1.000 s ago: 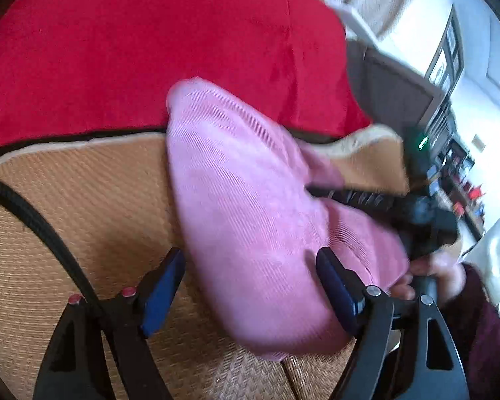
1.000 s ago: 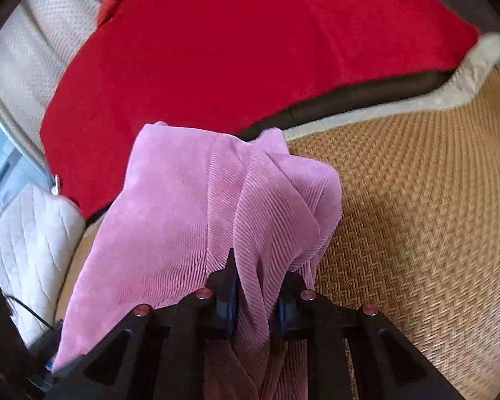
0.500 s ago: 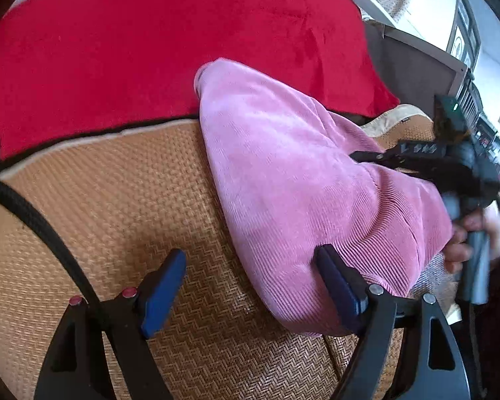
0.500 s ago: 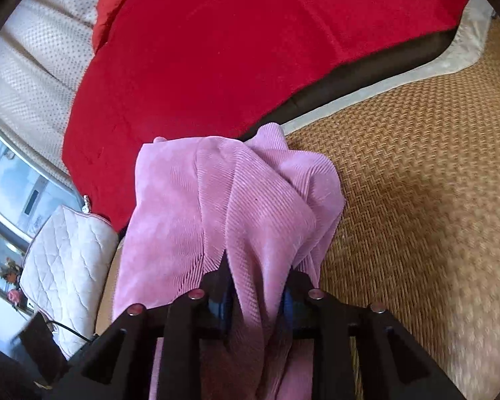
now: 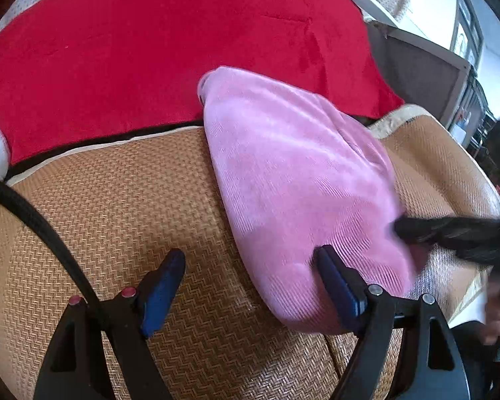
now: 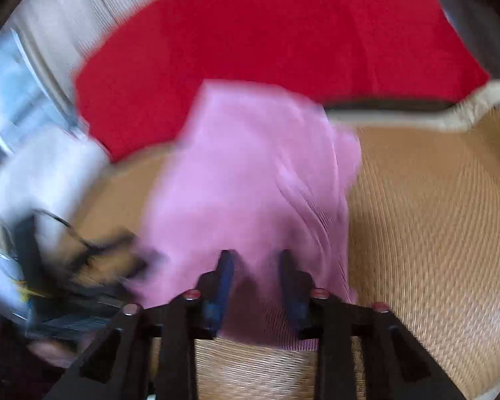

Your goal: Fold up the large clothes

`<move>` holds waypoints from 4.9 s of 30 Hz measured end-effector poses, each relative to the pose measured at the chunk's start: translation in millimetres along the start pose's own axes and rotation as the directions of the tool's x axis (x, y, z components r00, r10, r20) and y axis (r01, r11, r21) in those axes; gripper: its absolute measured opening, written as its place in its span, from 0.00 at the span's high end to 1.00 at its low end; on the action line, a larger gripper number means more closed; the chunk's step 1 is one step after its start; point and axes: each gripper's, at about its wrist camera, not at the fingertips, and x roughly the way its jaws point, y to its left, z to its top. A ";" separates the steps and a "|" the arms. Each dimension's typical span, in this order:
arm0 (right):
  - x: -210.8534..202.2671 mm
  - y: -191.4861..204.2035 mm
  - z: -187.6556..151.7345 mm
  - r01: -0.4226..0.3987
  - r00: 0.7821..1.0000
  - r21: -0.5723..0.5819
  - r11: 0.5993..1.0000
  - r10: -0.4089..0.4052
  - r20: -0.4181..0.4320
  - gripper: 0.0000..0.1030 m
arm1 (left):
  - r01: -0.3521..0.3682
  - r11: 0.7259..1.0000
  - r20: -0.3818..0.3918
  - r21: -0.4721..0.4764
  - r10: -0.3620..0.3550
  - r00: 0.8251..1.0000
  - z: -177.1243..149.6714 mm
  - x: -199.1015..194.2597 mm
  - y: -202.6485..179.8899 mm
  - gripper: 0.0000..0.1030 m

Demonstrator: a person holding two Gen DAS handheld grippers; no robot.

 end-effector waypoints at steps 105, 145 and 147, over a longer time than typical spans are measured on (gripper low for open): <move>-43.7 -3.7 16.1 -0.208 0.950 0.104 0.973 0.175 0.260 0.72 | -0.390 0.913 0.144 0.117 0.373 0.916 -4.7 -47.9 -23.1 0.20; -98.3 -23.9 4.3 -0.226 0.873 0.187 0.956 0.114 0.474 0.18 | -0.377 0.919 0.241 -0.119 0.395 0.887 5.8 -84.4 23.2 0.13; -97.4 -20.5 4.0 -0.223 0.874 0.174 0.959 0.118 0.471 0.18 | -0.375 0.919 0.248 -0.119 0.393 0.885 6.0 -86.4 22.8 0.13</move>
